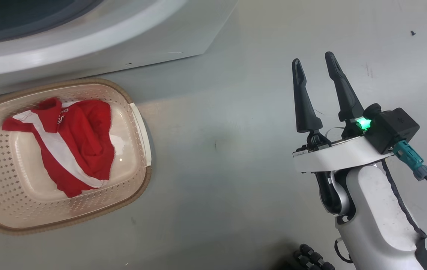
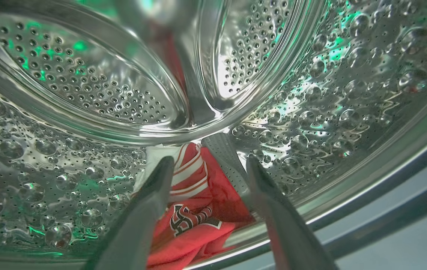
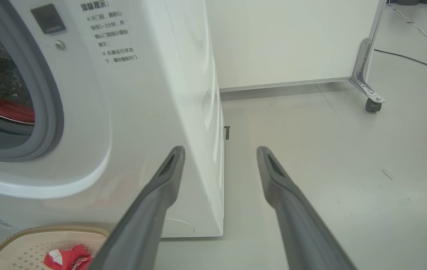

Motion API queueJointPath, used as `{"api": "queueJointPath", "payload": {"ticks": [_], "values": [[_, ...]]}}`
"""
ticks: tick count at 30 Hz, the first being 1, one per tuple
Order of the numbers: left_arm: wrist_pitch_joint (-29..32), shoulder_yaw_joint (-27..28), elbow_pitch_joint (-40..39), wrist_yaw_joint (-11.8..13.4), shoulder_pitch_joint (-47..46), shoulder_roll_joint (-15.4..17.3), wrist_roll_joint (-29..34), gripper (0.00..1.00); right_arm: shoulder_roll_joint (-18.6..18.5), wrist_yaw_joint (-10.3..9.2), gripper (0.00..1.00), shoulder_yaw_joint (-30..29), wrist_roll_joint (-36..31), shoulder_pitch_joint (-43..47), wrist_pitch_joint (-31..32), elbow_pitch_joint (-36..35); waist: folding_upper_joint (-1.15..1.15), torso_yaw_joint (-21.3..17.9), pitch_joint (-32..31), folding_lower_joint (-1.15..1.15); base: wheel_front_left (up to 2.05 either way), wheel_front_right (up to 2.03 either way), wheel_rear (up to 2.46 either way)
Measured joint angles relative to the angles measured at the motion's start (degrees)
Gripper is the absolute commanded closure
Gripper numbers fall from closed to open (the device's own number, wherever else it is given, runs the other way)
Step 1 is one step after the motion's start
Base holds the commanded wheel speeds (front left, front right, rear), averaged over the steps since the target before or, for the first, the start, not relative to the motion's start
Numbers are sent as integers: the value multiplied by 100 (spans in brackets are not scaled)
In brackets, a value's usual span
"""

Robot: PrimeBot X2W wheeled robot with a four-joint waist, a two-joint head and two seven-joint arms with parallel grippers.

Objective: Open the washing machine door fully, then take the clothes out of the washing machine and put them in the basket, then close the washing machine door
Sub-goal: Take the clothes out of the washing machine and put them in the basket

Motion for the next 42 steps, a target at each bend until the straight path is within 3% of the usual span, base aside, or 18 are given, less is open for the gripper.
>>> {"api": "queueJointPath", "payload": {"ticks": [15, 23, 42], "values": [[-1602, 123, -478, 325, 1285, -695, -123, 0, -3, 127, 0, -242, -378, 231, 0, 290, 0, 404, -675, 0, 0, 0, 0], [-2231, 100, -716, 483, 2012, -904, -123, 0, -5, 230, 0, -360, -601, 453, 0, 469, 0, 643, -1148, 0, 0, 0, 0], [-2629, -76, -1053, 824, 4340, -1211, -122, 0, -94, 448, 0, -490, -844, 1114, 1, 801, 0, 1098, -2499, 0, 0, 0, 0]]}}
